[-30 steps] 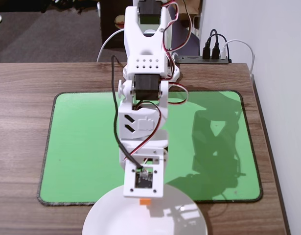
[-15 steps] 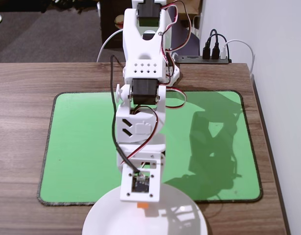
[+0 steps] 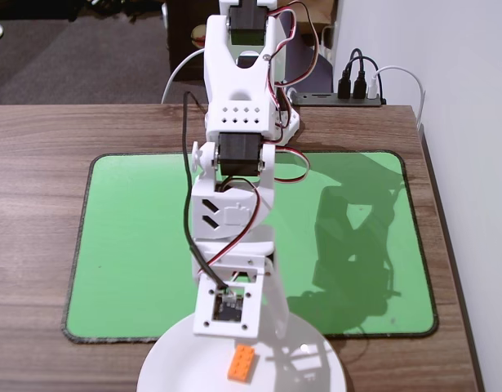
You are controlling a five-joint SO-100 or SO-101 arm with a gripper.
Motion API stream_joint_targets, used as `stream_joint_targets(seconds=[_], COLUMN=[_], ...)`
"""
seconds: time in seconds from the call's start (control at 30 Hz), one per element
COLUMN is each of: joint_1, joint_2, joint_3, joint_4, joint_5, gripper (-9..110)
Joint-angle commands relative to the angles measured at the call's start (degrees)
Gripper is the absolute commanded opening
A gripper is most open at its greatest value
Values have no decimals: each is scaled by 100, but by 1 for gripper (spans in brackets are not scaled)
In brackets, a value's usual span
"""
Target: Grasp a lego block and put it on the plate.
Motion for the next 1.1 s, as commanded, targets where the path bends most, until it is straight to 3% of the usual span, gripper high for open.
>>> stream_joint_targets(seconds=[0.0, 0.5, 0.77, 1.07], joint_1=[-35, -18, -9, -70], joint_2=[536, 2206, 2900, 3858], joint_3=[35, 1591, 2320, 3208], joint_4=[62, 193, 290, 255], joint_5=[70, 229, 580, 1459], gripper=[26, 25, 1, 1])
